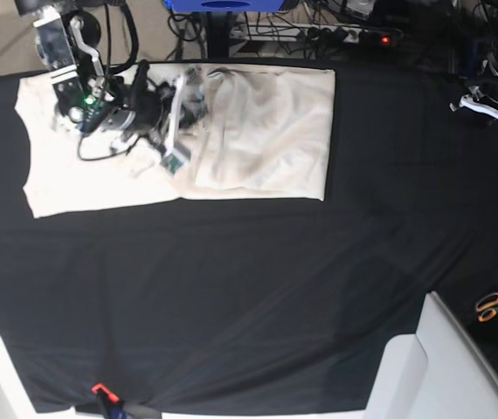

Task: Fold the T-shirt properly

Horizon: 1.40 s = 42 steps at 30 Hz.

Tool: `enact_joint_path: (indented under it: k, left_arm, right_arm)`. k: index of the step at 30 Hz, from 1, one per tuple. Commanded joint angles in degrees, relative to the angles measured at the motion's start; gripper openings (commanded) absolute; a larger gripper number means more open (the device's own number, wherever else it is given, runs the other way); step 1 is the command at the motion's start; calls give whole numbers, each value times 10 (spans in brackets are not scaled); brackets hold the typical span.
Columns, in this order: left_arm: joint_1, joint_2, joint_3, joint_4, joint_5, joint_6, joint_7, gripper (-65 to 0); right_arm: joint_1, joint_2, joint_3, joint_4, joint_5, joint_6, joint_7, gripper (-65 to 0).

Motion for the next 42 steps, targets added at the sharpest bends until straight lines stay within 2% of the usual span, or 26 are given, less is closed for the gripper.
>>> enact_joint_path:
  k: [1,5,8,11,17,20,24,28,32,37,42]
  left_arm:
    - [2,-11,-4,7,-1,-1,-11,-650]
    - [2,-11,-4,7,-1,-1,-11,-650]
    - [2,-11,-4,6,-1,-1,-11,-650]
    - [2,-11,-4,6,-1,-1,-11,-650]
    - [2,-11,-4,6,-1,-1,-11,-650]
    - [2,-11,-4,6,-1,-1,-11,-650]
    - [1,-11,-4,6,-1,-1,-11,-650]
    - [1,-10,-4,6,-1,-1,-10,-650]
    - [1,-6,-4,6,-1,-1,-10,-650]
    - [1,-2,-3,6,-1,-1,-10,-650]
    - [1,-2,-3,6,-1,-1,-10,-650]
  right_arm:
    - [0,-3,-4,37,14,5,-4,-648]
    - [1,-23,-26,62,15,3,-40,-648]
    - [7,-33,-47,33,14,1,-37,-648]
    - [8,-43,-56,-13,14,0,-2,-648]
    - [14,-39,-52,-97,14,0,40,-650]
    - [27,-14,-51,-118,14,-1,46,-650]
    - [33,-1,-53,-94,14,-4,41,-650]
    - [32,0,-57,-37,14,-42,7,-650]
    - [43,-6,-57,-5,14,-42,-8,-650]
    - [78,-22,-57,-20,14,-42,-28,-650]
    - [114,-45,-57,-101,14,-42,-21,-650]
